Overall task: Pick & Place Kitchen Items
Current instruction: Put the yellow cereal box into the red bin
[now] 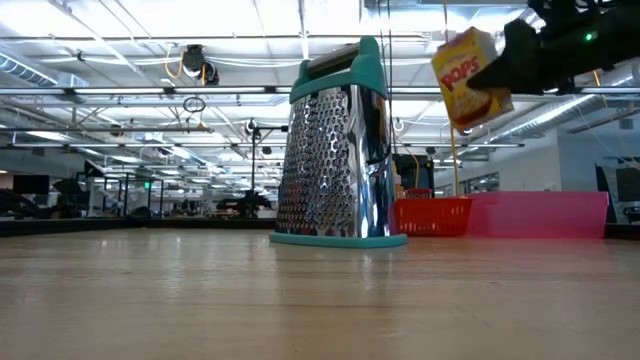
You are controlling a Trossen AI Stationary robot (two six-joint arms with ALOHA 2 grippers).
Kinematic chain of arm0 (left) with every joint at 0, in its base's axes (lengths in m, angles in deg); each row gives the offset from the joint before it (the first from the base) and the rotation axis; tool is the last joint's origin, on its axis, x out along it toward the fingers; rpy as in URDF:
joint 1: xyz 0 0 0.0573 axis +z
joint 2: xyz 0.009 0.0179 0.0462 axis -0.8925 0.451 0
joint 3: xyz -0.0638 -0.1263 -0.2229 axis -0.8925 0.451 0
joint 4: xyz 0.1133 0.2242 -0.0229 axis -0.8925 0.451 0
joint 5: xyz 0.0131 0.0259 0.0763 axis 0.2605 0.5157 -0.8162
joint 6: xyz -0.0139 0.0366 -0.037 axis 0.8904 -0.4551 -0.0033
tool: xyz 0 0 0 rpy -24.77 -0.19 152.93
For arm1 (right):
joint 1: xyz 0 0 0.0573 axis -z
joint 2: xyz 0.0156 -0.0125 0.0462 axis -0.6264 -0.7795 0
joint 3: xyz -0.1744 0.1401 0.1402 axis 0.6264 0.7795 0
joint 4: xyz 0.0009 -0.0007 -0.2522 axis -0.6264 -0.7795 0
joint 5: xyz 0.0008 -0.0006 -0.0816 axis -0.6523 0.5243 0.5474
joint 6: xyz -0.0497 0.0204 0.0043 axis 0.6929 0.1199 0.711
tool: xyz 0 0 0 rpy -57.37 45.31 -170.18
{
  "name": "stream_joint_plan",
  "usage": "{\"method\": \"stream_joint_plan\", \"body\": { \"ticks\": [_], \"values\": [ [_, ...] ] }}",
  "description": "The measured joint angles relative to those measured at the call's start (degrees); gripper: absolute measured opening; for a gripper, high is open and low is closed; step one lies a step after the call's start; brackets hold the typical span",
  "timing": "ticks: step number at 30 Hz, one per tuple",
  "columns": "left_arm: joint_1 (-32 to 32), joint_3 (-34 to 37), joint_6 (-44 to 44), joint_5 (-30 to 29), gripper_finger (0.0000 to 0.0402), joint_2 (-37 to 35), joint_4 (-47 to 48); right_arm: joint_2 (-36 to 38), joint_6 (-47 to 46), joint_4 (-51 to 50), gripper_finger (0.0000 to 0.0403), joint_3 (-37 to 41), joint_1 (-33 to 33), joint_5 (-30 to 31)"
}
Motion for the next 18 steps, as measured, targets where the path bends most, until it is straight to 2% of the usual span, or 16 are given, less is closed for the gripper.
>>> {"method": "stream_joint_plan", "body": {
  "ticks": [4,10,13,18],
  "values": [
    [-1.4,0.0,0.5,-2.1,0.0189,0.0,0.0,0.1,-0.3,0.6,0.0153,1.9,2.6,5.8],
    [-2.0,0.0,1.4,-4.1,0.0189,0.0,-0.2,0.1,-4.7,5.7,0.0153,7.3,12.0,5.4],
    [-1.9,0.0,1.7,-4.6,0.0189,0.0,-0.3,0.0,-5.3,8.9,0.0153,9.5,17.4,1.5],
    [-2.0,0.0,2.0,-4.7,0.0189,0.1,-0.3,-0.6,-7.2,9.9,0.0153,11.2,27.8,-8.3]
  ]
}}
